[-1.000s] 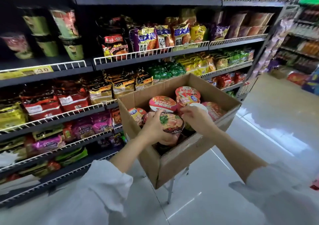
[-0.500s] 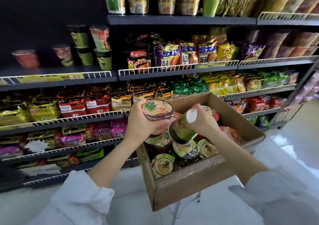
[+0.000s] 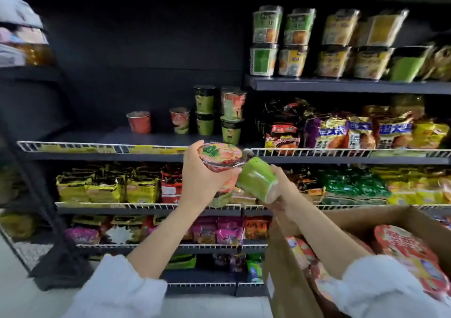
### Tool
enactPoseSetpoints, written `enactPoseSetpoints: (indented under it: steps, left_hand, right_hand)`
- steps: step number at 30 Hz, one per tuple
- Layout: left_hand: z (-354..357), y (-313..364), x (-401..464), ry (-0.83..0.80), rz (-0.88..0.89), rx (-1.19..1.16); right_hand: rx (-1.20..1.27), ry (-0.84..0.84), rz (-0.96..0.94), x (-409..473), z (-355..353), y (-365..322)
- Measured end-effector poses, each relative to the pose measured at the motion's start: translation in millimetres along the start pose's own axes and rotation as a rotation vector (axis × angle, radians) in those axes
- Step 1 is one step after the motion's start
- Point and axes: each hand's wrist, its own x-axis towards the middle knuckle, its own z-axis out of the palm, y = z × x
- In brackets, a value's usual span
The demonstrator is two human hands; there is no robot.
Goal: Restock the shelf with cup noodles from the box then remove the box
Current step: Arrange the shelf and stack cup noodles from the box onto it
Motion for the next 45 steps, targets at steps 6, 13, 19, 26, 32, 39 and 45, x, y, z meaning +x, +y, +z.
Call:
enactPoseSetpoints:
  steps: [6,13,19,26,32,39,45]
  left_hand:
    - [-57.9,-52.6,85.7,0.011,0.002,0.003]
    - [-79.9,-117.0,181.4,0.080,-0.021,0.029]
    - [-64.7,-160.9,269.0,0.080,-0.071,0.029]
    - [-35.8,-195.1,343.0,0.017,-0.113,0.043]
    - [-20.9,-212.3,382.5,-0.065,-0.100,0.086]
    - [-9.3,-216.5,408.1,-0.111,-0.069,0.010]
    - [9.1,-198.9,424.3,-0.107,-0.015,-0.087]
  right_hand:
    - [0.460,-0.321,0.074,41.6,102.2,-48.3]
    - [0.442,-0.422,-0.069,107.2,191.3,-93.5]
    - [-0.193,0.001,-0.355,222.2,235.9,-115.3]
    - [-0.443,0.148,-0.321,313.4,271.0,-125.1]
    - [-0.516,0.319,-0.324,353.6,288.1,-115.3]
    - [-0.537,0.330,-0.365,359.8,289.9,-111.4]
    - [-0.589,0.392,-0.487,348.4,280.9,-121.3]
